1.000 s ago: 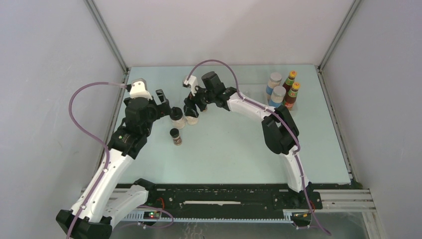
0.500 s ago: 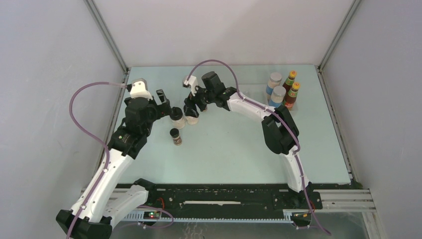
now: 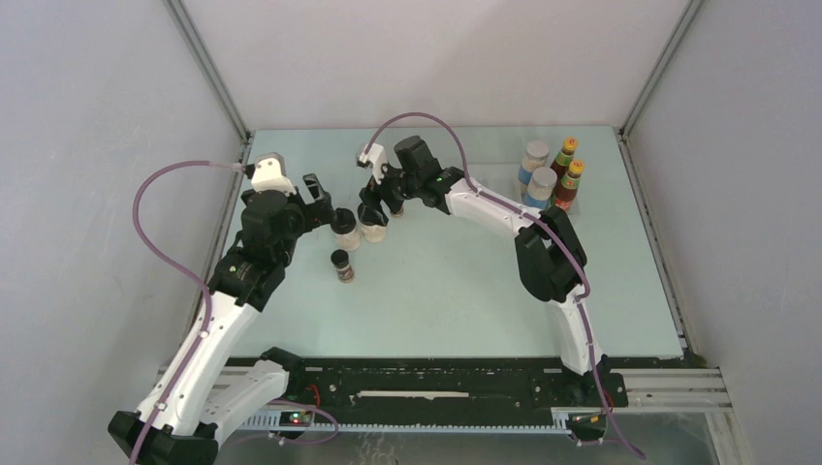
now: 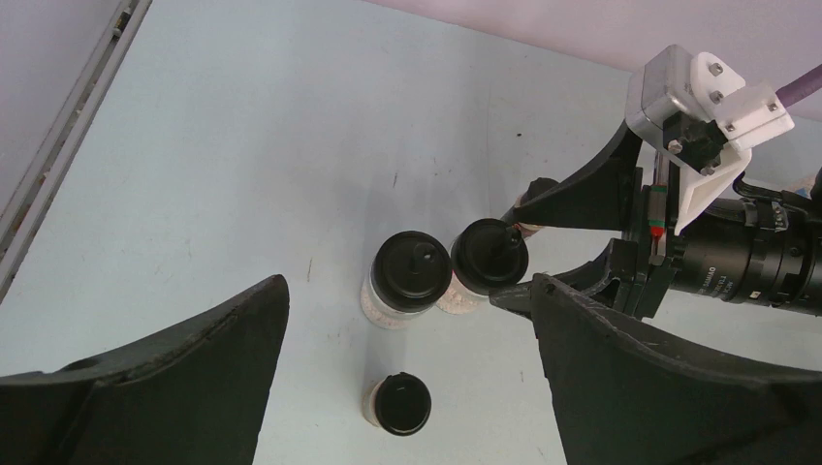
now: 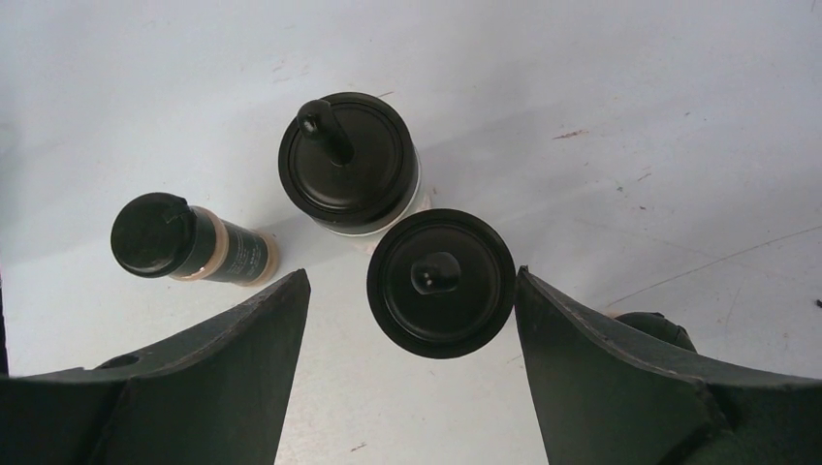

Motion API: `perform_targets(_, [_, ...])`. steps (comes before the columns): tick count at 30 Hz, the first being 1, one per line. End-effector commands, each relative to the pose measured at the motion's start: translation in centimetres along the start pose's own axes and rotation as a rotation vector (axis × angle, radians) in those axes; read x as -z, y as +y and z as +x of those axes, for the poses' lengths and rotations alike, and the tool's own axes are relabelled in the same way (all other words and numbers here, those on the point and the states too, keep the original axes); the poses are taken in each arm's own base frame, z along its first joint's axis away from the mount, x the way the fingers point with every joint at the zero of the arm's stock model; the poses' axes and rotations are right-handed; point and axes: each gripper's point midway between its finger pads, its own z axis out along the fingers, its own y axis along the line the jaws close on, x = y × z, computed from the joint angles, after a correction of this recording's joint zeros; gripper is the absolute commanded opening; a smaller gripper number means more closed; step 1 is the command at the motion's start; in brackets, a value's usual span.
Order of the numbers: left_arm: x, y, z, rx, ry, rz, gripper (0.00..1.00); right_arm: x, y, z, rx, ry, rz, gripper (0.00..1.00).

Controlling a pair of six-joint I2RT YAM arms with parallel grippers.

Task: Organize the condiment bottles
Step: Pick up the bottle from the center of the board.

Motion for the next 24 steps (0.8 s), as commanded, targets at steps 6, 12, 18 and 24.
perform_targets(6, [0.7,-1.2,-1.9,0.061,-0.052,0.054,0.98,2.0,-0.4,-3.1,0.048,-0.032,0.062,0.86])
perform_targets(12, [0.5,-1.4,-1.6,0.063,-0.041,0.061,0.98,1.9,-1.6,-2.5,0.044,-0.016,0.086,0.86])
perform_targets(18, [0.3,-1.5,-1.5,0.063,-0.041,0.06,0.98,1.4,-2.1,-2.0,0.038,0.004,0.079,0.86])
perform_targets(24, [0.3,-1.4,-1.6,0.055,-0.046,0.06,0.98,0.7,-2.3,-1.3,0.027,0.021,0.071,0.86])
